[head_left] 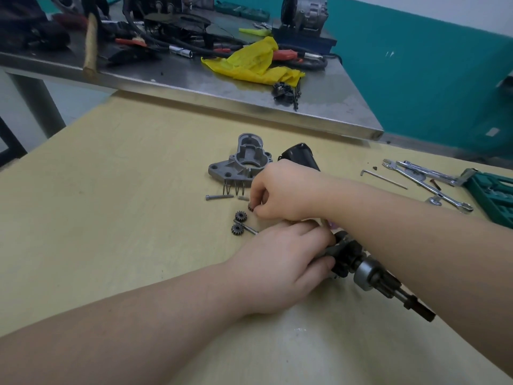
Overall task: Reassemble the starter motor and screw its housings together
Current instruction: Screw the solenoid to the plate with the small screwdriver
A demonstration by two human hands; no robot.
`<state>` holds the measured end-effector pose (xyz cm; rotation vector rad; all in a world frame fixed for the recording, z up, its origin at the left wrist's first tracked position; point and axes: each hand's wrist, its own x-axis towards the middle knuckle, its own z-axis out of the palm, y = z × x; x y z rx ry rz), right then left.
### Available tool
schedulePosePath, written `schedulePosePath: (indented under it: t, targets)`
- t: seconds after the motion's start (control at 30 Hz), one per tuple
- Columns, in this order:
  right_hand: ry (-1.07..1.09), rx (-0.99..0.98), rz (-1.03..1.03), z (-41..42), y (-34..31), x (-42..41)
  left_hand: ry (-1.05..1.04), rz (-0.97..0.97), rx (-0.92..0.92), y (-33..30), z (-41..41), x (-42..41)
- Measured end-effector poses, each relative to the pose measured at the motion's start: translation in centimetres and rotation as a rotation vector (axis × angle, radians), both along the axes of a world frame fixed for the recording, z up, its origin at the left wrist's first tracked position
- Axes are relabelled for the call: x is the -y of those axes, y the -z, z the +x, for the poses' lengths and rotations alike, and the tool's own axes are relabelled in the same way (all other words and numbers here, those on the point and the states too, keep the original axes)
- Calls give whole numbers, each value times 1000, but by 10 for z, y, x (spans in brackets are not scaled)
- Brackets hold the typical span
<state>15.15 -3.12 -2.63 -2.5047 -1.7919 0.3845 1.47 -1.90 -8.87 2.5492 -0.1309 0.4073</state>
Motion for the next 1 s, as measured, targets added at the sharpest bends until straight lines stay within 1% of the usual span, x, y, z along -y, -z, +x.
schedulePosePath:
  t: [0.07, 0.13, 0.2, 0.23, 0.33, 0.47, 0.63, 0.77, 0.9, 1.0]
  targets:
    - [66, -133, 67, 12, -9, 8, 11, -6, 26, 0, -1, 0]
    - [195, -429, 171, 22, -17, 24, 18, -38, 30, 0, -2, 0]
    - [325, -742, 344, 27, -19, 41, 24, -66, 28, -2, -1, -2]
    - [369, -857, 432, 29, -19, 50, 26, -93, 31, -3, -1, -3]
    - [473, -1096, 628, 31, -11, 74, -2, -208, 39, -5, -1, -8]
    - [578, -1282, 801, 26, -1, 103, -43, -371, 32, -3, -2, -15]
    - [597, -1532, 933, 16, 15, 132, -10, -449, 11, -4, -3, -16]
    - [631, -1620, 936, 9, 31, 149, 7, -441, 8, -6, -3, -16]
    - [616, -1729, 945, 7, 39, 159, 2, -422, 8, -5, -2, -17]
    - [577, -1721, 880, 12, 38, 166, 6, -410, 4, -5, -2, -17]
